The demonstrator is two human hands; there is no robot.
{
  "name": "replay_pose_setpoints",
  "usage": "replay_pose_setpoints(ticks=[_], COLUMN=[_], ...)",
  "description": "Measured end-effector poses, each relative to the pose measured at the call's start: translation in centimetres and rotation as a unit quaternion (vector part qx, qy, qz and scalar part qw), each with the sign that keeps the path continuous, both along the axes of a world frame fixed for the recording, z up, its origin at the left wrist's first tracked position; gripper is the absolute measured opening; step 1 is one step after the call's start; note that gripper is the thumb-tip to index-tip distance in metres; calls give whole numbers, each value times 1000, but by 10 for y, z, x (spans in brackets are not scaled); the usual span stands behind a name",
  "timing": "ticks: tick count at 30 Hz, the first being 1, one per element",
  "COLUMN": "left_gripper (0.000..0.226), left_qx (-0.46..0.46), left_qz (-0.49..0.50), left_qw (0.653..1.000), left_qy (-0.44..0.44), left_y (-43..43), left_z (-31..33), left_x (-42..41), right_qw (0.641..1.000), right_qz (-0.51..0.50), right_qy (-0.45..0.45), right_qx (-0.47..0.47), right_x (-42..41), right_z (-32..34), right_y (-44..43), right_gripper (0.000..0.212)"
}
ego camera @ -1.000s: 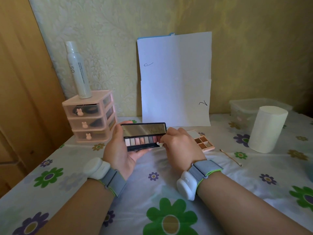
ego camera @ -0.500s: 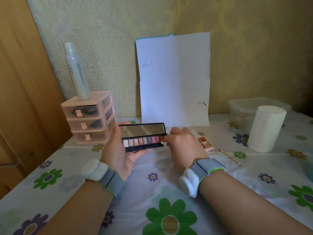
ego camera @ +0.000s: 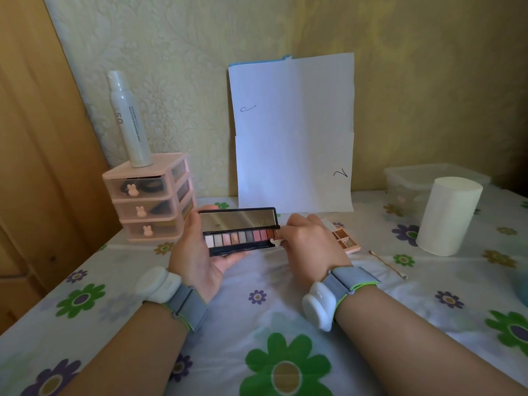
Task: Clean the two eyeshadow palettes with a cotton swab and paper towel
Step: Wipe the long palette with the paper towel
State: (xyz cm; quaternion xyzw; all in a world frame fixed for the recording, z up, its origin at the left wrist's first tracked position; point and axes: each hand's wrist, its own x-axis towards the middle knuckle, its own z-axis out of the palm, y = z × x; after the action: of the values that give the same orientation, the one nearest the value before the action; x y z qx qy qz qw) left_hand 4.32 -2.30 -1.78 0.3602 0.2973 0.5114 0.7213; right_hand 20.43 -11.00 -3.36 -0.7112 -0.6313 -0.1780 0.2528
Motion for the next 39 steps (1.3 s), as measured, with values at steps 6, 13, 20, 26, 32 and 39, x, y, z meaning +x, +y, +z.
replay_pose_setpoints(ticks=[6, 13, 20, 26, 32, 39], left_gripper=[28, 30, 39, 43, 40, 42], left_qx=[-16, -31, -44, -57, -65, -67], left_qz=[-15, -17, -5, -6, -4, -4], left_qw=[1000, 999, 998, 997, 996, 996], left_qy=[-8, -25, -40, -56, -53, -62], left_y=[3, 5, 4, 3, 0, -1], left_z=[2, 1, 0, 4, 4, 5], left_x=[-3, -1, 4, 1, 4, 6], right_qw=[998, 998, 995, 995, 993, 992], right_qz=[-27, -25, 34, -28, 53, 27], right_qy=[51, 59, 72, 76, 83, 89], right_qx=[19, 10, 53, 55, 62, 83], right_x=[4, -7, -25, -4, -33, -22], right_z=[-2, -3, -1, 2, 3, 1], right_y=[0, 0, 4, -1, 1, 0], right_gripper=[22, 27, 26, 27, 23, 22])
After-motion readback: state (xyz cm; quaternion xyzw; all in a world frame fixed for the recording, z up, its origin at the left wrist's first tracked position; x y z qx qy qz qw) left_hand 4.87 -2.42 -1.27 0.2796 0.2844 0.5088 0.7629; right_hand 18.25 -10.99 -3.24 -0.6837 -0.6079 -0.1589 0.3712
